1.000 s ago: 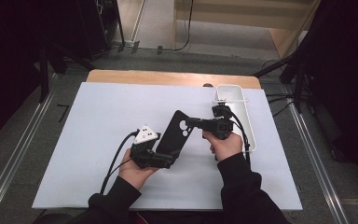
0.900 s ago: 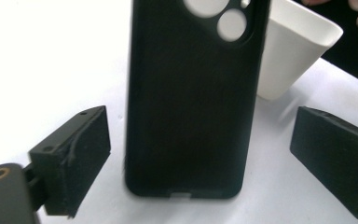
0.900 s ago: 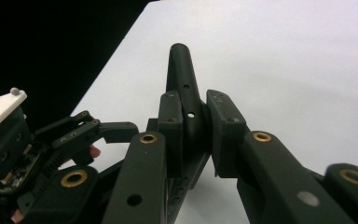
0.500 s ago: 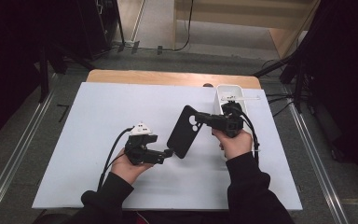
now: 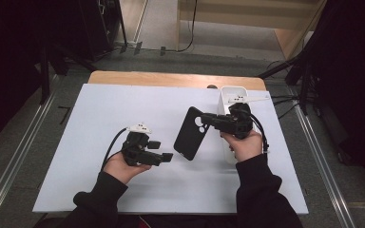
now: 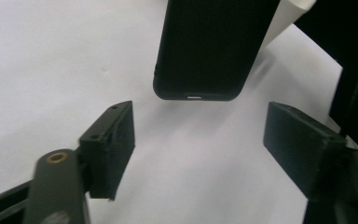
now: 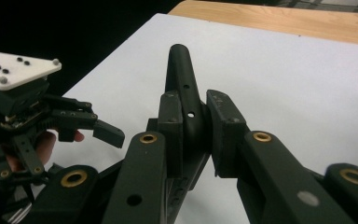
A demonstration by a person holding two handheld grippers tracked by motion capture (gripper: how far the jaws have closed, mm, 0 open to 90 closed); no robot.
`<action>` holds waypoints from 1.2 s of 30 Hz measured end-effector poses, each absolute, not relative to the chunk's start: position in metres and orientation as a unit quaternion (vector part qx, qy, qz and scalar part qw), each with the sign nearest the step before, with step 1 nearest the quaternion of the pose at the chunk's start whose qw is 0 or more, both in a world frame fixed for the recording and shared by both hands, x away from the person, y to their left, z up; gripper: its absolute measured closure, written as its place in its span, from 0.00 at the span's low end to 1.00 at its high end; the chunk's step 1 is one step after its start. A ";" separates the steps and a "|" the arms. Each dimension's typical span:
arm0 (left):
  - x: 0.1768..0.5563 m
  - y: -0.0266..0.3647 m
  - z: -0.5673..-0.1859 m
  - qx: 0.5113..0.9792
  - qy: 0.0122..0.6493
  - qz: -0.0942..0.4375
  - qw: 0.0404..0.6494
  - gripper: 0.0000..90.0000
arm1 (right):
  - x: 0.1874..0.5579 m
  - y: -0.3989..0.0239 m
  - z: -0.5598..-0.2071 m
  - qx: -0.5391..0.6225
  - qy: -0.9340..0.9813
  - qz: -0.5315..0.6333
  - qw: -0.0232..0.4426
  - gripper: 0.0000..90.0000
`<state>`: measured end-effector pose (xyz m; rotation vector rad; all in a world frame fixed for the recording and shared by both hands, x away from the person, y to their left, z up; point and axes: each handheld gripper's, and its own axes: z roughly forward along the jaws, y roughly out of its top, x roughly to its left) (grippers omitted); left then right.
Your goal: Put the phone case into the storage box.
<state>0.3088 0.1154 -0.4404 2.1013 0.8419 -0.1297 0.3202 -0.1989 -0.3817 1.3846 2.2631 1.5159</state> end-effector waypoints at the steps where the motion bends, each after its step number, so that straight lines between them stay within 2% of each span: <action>1: 0.309 0.116 -0.440 0.841 0.335 -0.055 0.422 0.29 | 0.320 -0.200 -0.381 0.447 0.743 0.496 0.043 0.83; 8: 0.310 0.122 -0.433 0.854 0.319 -0.074 0.403 0.29 | 0.319 -0.204 -0.377 0.405 0.764 0.499 0.053 0.83; 12: 0.312 0.125 -0.428 0.855 0.312 -0.084 0.407 0.30 | 0.318 -0.204 -0.376 0.389 0.775 0.496 0.049 0.83; 14: 0.312 0.126 -0.426 0.858 0.304 -0.084 0.406 0.33 | 0.319 -0.204 -0.376 0.382 0.778 0.497 0.043 0.83; 23: 0.316 0.127 -0.419 0.866 0.285 -0.098 0.400 0.33 | 0.321 -0.203 -0.378 0.348 0.797 0.492 0.036 0.83; 33: 0.319 0.128 -0.410 0.872 0.260 -0.102 0.402 0.33 | 0.320 -0.198 -0.375 0.303 0.818 0.488 0.017 0.83; 36: 0.319 0.129 -0.406 0.878 0.251 -0.090 0.397 0.33 | 0.321 -0.196 -0.374 0.289 0.825 0.486 0.014 0.83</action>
